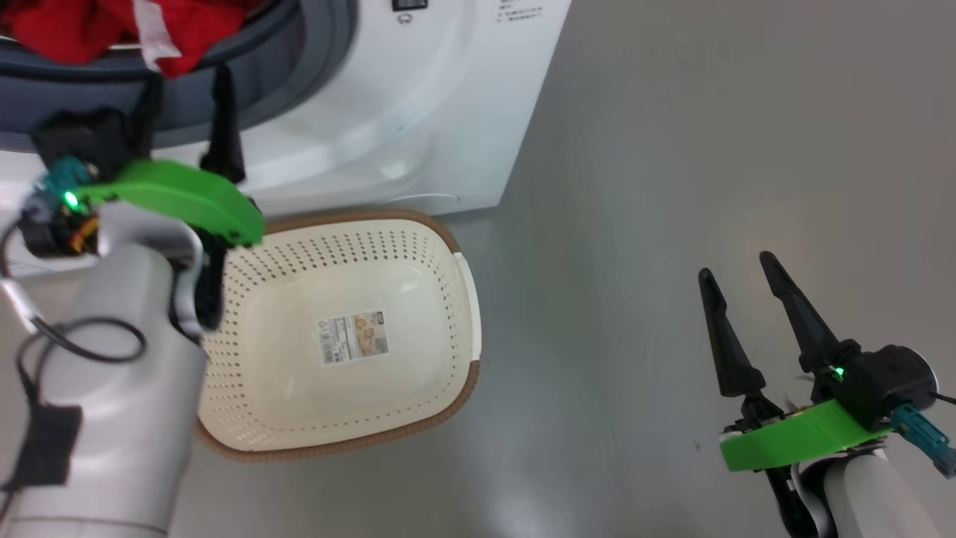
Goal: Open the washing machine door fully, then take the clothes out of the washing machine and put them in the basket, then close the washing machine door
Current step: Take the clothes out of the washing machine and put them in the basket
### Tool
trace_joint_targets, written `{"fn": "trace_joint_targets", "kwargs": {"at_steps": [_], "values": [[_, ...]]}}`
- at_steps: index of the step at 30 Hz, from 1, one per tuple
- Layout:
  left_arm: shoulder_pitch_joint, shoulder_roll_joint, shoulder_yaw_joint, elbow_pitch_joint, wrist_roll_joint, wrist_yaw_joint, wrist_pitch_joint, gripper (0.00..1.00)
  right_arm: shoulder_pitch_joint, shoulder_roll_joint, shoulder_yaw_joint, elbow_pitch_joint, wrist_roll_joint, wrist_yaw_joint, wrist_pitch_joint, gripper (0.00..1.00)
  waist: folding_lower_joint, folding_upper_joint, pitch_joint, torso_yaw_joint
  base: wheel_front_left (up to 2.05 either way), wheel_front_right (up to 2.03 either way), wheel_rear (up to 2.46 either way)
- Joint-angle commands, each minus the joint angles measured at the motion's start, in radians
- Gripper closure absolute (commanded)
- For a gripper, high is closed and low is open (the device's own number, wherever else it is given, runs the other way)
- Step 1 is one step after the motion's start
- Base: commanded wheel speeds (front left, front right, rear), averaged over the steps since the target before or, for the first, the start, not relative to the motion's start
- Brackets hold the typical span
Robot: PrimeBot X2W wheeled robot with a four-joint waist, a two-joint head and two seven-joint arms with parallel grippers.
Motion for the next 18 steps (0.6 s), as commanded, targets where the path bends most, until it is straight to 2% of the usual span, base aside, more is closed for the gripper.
{"fn": "trace_joint_targets", "kwargs": {"at_steps": [1, 9, 18], "values": [[-0.051, 0.053, 0.027, 0.003, 0.004, -0.010, -0.011, 0.00, -0.020, -0.008, 0.034, -0.023, 0.008, 0.000, -0.006, 0.00, 0.0000, -0.0001, 0.041, -0.033, 0.00, 0.00, 0.00], [-0.198, 0.111, 0.047, 0.106, 0.000, -0.012, -0.008, 0.00, -0.053, -0.006, 0.071, -0.013, 0.024, 0.000, -0.006, 0.00, 0.0000, -0.0001, 0.082, -0.078, 0.00, 0.00, 0.00], [-0.365, 0.184, 0.064, 0.240, -0.026, -0.037, 0.061, 0.00, -0.094, -0.001, 0.123, -0.004, 0.046, 0.000, -0.006, 0.00, 0.0000, -0.0001, 0.140, -0.146, 0.00, 0.00, 0.00]]}}
